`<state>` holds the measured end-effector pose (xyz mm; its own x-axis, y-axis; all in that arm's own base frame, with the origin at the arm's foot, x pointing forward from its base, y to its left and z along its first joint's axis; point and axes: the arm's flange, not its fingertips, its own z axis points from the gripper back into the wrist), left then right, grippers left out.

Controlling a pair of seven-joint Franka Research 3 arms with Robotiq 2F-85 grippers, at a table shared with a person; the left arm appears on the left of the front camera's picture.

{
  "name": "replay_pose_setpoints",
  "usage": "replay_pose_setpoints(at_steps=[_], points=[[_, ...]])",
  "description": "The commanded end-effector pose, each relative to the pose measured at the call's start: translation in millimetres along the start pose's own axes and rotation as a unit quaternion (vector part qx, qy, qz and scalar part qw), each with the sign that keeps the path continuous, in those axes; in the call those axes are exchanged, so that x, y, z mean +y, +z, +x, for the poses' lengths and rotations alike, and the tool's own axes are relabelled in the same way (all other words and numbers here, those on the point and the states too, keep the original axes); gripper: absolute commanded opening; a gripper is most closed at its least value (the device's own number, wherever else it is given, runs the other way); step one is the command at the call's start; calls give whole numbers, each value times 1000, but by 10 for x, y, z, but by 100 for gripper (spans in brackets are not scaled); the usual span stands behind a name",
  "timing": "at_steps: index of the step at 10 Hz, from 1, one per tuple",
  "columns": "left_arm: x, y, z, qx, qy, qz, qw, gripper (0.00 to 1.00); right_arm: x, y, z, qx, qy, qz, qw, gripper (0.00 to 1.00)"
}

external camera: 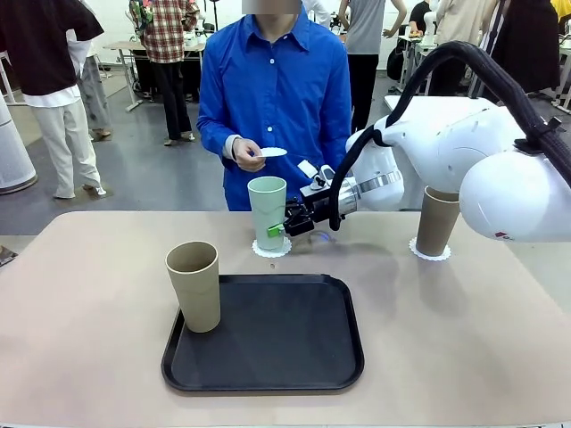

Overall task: Place coasters on the table and set cups on them.
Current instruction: Take one Reusable plastic cup from the Flat Tray and place it on a coaster set by the human.

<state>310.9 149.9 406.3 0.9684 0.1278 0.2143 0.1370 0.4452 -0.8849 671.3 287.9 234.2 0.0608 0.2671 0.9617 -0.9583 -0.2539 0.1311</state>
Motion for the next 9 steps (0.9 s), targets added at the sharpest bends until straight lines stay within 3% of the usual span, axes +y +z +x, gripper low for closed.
replay_pose_setpoints(at_steps=[1,5,7,9], points=[[-4,14,-10,-5,-4,-8,1000,100,-80,18,50,12,-8,9,1000,81],[-4,14,-10,-5,-4,-8,1000,100,-75,60,-6,8,-11,14,1000,81],[-4,14,-10,-5,-4,-8,1000,100,-73,62,-10,9,-15,18,1000,99],[-4,14,-10,-5,-4,-8,1000,100,-75,67,-10,11,-16,23,1000,100]])
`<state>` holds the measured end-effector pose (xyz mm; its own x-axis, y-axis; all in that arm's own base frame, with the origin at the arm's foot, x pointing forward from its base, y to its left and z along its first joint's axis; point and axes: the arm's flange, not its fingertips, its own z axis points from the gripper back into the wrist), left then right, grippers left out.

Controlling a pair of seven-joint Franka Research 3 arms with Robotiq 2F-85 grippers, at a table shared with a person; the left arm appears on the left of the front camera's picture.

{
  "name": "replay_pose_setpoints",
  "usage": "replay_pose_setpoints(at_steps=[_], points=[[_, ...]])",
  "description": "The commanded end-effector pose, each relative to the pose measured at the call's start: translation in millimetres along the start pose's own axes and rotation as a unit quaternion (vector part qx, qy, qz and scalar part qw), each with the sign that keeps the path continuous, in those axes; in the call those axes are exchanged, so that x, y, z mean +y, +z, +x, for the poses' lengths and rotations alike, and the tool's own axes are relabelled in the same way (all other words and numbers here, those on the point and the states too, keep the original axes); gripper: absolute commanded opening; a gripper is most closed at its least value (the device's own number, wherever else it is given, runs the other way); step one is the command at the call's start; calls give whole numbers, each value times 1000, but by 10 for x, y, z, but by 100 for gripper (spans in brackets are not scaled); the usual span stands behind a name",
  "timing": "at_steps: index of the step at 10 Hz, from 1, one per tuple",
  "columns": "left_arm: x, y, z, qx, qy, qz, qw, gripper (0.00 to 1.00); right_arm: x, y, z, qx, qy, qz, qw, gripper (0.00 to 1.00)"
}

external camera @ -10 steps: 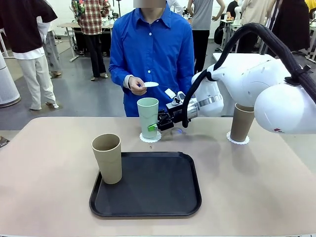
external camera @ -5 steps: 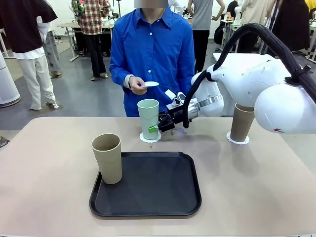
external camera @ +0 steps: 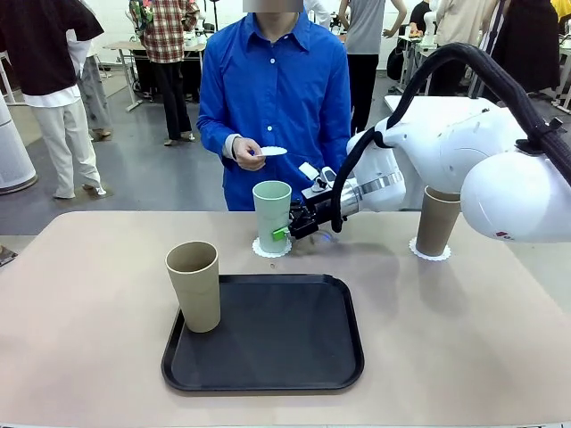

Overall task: Place coasters on the table and set cups on them.
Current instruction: Take one Reusable plastic cup from the Flat Tray and place it on a coaster set by the human.

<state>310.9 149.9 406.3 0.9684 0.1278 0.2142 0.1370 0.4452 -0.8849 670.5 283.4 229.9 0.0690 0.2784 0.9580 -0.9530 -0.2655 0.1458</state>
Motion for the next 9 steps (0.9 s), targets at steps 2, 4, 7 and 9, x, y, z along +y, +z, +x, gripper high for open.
replay_pose_setpoints(at_steps=[2,4,7,9], points=[[-4,14,-10,-5,-4,-8,1000,100,-91,44,53,9,-10,22,1000,100],[-4,14,-10,-5,-4,-8,1000,100,-110,49,60,11,-15,33,999,100],[-4,14,-10,-5,-4,-8,1000,100,-125,57,72,16,-24,46,999,100],[-4,14,-10,-5,-4,-8,1000,100,-148,77,72,17,-24,44,999,100]])
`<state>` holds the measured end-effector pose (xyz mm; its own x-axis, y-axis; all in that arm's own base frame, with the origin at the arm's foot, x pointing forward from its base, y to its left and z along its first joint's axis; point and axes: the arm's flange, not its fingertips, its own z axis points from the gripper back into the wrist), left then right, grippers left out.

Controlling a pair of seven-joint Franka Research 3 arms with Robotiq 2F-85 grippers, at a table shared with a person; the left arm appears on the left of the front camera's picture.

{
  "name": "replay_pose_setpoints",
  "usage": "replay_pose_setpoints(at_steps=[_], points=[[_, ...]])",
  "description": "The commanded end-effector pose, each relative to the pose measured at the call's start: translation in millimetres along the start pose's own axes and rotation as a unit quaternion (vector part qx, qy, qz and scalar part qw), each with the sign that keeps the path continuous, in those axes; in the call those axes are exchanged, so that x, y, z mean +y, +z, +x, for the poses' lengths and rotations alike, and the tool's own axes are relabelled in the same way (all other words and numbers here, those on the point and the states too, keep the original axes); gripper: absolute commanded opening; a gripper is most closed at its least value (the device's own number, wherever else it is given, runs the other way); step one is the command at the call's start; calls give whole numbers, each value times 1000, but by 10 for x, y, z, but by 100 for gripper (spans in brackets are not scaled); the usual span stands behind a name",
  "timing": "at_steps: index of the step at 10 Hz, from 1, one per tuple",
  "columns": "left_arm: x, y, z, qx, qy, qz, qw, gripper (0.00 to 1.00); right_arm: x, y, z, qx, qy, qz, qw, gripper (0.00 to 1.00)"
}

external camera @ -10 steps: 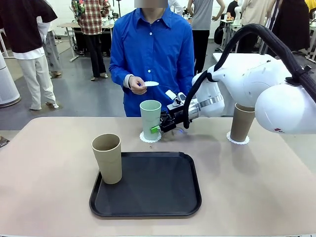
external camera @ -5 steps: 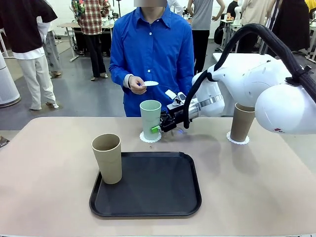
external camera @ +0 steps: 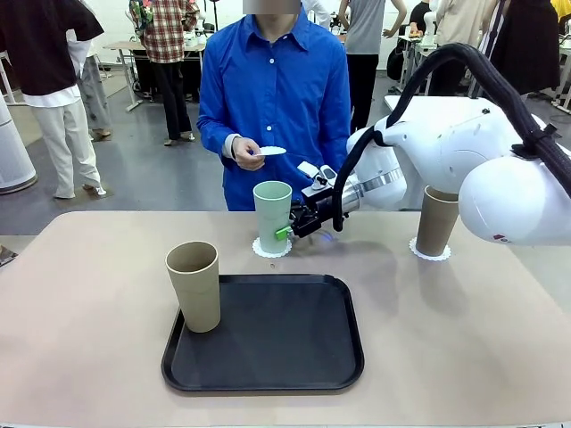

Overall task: Place coasters on the table and set cups on them.
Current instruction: Take one Reusable plastic cup from the Flat Tray and place it on a coaster set by the human.

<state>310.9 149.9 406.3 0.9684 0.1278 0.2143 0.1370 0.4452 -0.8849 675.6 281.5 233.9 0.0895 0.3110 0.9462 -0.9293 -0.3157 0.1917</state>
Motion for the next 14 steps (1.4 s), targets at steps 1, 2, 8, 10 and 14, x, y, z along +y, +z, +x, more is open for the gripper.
replay_pose_setpoints(at_steps=[1,2,8,10,14], points=[[-4,14,-10,-5,-4,-8,1000,100,-111,56,36,4,-9,10,1000,100],[-4,14,-10,-5,-4,-8,1000,100,-123,79,30,4,-9,7,1000,100],[-4,14,-10,-5,-4,-8,1000,100,-55,273,97,18,-5,-2,1000,100],[-4,14,-10,-5,-4,-8,1000,100,-16,346,123,19,-3,-3,1000,100],[-4,14,-10,-5,-4,-8,1000,100,71,492,222,49,-4,-18,999,100]])
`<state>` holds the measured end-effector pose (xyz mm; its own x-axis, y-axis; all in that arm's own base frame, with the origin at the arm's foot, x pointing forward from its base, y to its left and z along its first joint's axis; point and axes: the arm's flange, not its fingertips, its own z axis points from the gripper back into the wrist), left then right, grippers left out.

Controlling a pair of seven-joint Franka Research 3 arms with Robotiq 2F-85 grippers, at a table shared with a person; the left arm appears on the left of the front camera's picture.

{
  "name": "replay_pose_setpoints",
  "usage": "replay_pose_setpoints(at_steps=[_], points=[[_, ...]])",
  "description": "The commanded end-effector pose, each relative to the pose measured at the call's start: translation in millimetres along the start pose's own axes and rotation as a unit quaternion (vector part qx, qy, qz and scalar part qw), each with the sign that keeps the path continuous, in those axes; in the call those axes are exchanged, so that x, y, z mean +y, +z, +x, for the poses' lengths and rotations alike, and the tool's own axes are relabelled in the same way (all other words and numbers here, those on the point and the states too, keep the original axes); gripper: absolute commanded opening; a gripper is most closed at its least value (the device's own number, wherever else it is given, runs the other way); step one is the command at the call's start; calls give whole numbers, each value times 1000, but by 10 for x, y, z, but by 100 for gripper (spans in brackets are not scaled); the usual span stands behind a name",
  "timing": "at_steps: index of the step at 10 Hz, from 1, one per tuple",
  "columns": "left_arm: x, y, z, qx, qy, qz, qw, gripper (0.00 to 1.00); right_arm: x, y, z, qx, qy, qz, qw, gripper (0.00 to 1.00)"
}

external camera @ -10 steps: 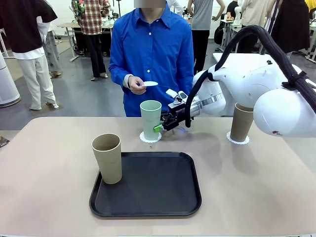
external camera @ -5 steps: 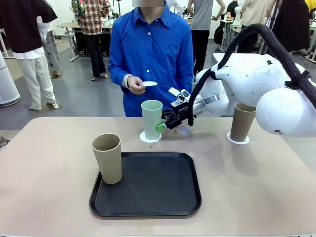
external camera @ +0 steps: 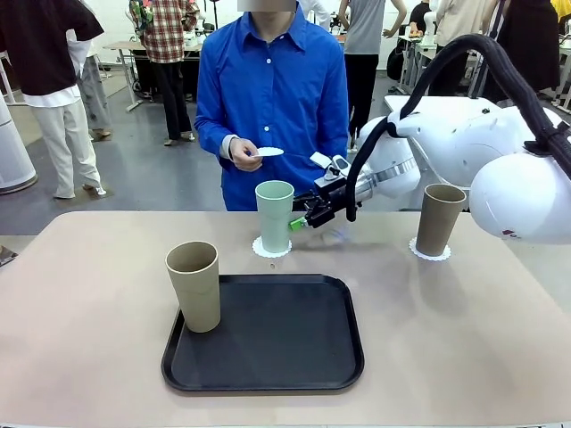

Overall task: Place coasters on the table and set cups on them.
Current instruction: Take one Reusable plastic cup from the Flat Tray and place it on a coaster set by the human.

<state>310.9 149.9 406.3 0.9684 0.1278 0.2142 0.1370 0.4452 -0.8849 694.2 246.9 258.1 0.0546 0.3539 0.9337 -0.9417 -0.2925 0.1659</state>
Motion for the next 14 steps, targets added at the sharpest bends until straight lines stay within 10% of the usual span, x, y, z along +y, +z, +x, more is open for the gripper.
replay_pose_setpoints(at_steps=[1,6,14], points=[[-4,14,-10,-5,-4,-8,1000,100,137,132,166,36,-12,-13,999,100],[-4,14,-10,-5,-4,-8,1000,100,722,482,908,157,-114,-161,968,100],[-4,14,-10,-5,-4,-8,1000,100,2178,343,2109,385,-332,-297,808,100]])
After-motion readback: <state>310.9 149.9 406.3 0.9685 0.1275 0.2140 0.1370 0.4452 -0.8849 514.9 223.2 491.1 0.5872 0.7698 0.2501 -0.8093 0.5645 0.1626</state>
